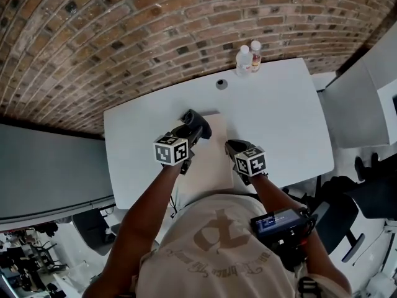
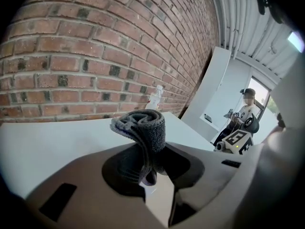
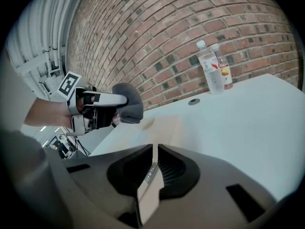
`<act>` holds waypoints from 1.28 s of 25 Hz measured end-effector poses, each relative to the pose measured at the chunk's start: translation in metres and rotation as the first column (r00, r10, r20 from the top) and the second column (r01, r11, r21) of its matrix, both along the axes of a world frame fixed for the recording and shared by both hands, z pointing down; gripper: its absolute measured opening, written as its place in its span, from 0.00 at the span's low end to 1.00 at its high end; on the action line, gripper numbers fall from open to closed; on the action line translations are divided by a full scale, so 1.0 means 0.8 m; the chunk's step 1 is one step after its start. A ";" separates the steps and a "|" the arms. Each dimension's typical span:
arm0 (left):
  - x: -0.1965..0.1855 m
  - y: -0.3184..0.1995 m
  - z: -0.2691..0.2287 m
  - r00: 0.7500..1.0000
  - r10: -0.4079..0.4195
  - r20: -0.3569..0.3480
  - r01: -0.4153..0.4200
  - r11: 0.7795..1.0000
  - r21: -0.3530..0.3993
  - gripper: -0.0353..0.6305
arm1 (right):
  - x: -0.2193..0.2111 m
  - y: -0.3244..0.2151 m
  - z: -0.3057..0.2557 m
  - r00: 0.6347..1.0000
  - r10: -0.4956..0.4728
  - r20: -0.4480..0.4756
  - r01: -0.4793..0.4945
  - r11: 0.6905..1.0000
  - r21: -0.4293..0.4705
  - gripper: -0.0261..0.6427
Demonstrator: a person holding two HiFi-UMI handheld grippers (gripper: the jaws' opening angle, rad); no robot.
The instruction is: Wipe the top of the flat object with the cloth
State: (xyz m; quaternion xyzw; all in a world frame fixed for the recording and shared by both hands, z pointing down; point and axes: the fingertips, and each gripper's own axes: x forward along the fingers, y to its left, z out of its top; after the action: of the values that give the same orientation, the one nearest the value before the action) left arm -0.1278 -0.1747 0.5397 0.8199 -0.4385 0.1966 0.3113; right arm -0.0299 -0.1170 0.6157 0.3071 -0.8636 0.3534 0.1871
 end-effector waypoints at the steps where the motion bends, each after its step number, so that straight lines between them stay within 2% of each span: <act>1: 0.001 -0.005 0.003 1.000 0.003 0.013 -0.003 1.000 -0.004 0.22 | -0.001 -0.003 0.001 1.000 0.002 -0.002 -0.002 1.000 -0.003 0.08; 4: 0.004 -0.021 0.013 0.998 0.031 0.059 -0.029 0.999 -0.023 0.22 | -0.003 -0.012 0.005 1.000 0.009 -0.003 -0.010 1.000 -0.018 0.12; 6: 0.009 -0.033 0.016 0.995 0.058 0.078 -0.056 0.998 -0.027 0.22 | -0.006 -0.016 0.009 1.000 0.015 0.002 -0.015 0.999 -0.032 0.22; 10: 0.017 -0.065 0.019 0.988 0.098 0.117 -0.095 0.995 -0.030 0.22 | -0.009 -0.018 0.021 0.999 0.035 -0.026 -0.036 0.998 -0.057 0.26; 14: 0.016 -0.097 0.039 0.981 0.105 0.163 -0.094 0.993 -0.074 0.22 | -0.012 -0.012 0.040 0.997 0.022 -0.070 -0.029 0.995 -0.098 0.28; 18: 0.016 -0.120 0.065 0.986 0.086 0.143 -0.065 0.987 -0.148 0.22 | -0.014 -0.008 0.046 0.998 0.033 -0.049 -0.039 0.991 -0.131 0.28; 23: 0.035 -0.139 0.092 0.992 0.093 0.091 -0.069 0.968 -0.242 0.22 | -0.015 -0.007 0.049 0.999 0.045 -0.016 -0.047 0.986 -0.160 0.28; 32: 0.066 -0.146 0.129 0.973 0.181 0.146 -0.120 0.930 -0.348 0.22 | -0.014 -0.007 0.049 1.000 0.019 -0.016 -0.021 0.989 -0.145 0.28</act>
State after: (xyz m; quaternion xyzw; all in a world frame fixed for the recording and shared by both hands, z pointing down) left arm -0.0750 -0.2914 0.6431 0.7652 -0.3596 0.3634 0.3912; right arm -0.0411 -0.1229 0.6548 0.3038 -0.8311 0.4150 0.2115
